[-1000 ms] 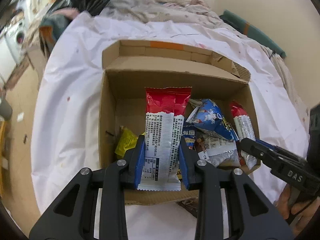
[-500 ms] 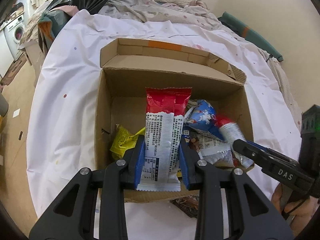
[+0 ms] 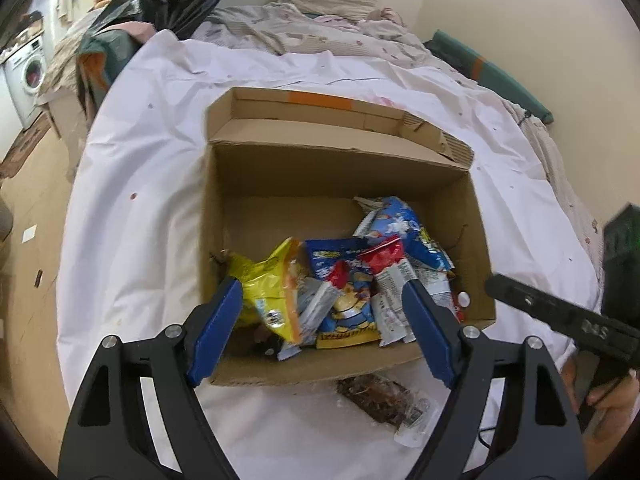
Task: Organize snacks
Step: 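Grasp the brown wrapped bar with the left gripper while the right grasps the clear pastry, then lower the brown bar and clear pastry into the box and release both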
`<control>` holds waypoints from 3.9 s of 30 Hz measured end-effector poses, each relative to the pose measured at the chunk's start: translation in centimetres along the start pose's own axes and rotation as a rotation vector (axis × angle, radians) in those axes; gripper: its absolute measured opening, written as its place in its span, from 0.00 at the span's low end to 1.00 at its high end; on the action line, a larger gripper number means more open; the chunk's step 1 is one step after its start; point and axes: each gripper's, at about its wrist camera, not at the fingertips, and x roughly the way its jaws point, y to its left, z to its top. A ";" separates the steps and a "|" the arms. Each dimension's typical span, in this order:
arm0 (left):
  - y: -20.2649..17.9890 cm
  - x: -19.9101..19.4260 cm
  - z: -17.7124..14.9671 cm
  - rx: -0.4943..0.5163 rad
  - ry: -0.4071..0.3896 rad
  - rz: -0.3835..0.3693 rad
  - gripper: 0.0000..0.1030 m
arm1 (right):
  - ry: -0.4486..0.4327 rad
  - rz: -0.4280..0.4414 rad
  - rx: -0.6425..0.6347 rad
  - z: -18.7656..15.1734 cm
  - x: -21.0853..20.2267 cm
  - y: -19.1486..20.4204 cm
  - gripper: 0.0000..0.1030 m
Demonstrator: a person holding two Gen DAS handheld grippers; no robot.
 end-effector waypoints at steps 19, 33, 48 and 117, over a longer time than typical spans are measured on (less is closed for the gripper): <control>4.0 -3.3 -3.4 -0.127 0.006 0.042 0.77 | 0.393 -0.165 -0.351 -7.3 9.7 4.4 0.49; 5.8 -2.8 -4.1 -0.221 0.046 0.036 0.77 | 0.504 -0.096 -0.314 -9.6 12.0 4.1 0.17; 2.7 1.9 -9.2 -0.155 0.238 0.097 0.77 | 0.227 -0.027 -0.122 -9.3 3.3 3.1 0.17; -4.0 7.1 5.2 0.126 0.060 0.207 0.52 | 0.037 -0.078 -0.057 1.8 3.4 0.2 0.17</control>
